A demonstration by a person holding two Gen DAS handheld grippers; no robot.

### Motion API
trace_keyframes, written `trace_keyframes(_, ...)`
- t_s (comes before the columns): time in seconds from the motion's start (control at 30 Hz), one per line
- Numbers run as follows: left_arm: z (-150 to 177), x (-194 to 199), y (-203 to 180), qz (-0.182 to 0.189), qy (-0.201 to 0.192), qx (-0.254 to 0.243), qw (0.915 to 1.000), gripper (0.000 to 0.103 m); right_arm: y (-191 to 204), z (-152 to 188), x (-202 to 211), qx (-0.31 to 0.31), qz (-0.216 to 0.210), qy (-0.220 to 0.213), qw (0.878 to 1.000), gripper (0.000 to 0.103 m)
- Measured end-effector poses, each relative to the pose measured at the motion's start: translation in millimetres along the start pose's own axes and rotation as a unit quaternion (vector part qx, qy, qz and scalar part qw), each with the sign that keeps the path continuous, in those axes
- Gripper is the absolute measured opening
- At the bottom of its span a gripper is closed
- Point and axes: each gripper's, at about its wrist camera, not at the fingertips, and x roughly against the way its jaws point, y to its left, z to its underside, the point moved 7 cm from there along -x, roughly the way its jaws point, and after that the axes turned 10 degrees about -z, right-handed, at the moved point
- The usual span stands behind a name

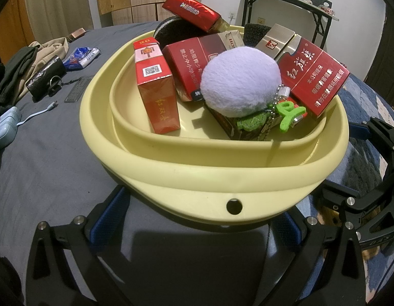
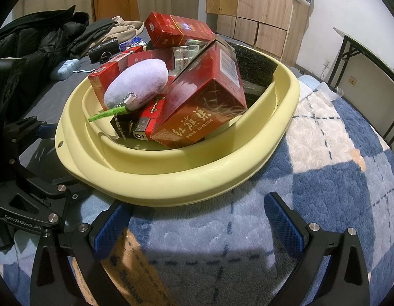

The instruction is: Organize rigid objects

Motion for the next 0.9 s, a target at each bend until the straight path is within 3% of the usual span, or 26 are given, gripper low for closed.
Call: trace_keyframes(0.9,-0.1,-0.1,-0.2,0.000,0.000,0.000,1.0000,0.103,0.2,0.0,0.4,0.000,0.000,0.000,1.000,0.103)
